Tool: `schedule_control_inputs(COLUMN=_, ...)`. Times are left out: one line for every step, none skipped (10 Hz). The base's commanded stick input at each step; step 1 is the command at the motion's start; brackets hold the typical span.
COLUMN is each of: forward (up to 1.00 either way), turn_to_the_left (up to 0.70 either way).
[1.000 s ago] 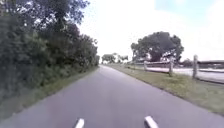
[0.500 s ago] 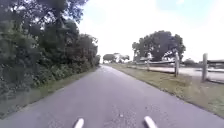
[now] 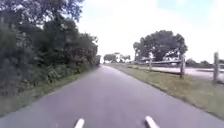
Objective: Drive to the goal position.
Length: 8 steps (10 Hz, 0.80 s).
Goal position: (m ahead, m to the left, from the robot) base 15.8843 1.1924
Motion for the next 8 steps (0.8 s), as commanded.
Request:
schedule_control_inputs(forward=0.70, turn_to_the_left=0.00)
schedule_control_inputs(forward=0.70, turn_to_the_left=0.00)
schedule_control_inputs(forward=0.70, turn_to_the_left=0.00)
schedule_control_inputs(forward=0.70, turn_to_the_left=0.00)
schedule_control_inputs(forward=0.70, turn_to_the_left=0.00)
schedule_control_inputs(forward=0.70, turn_to_the_left=0.00)
schedule_control_inputs(forward=0.70, turn_to_the_left=0.00)
schedule_control_inputs(forward=0.70, turn_to_the_left=0.00)
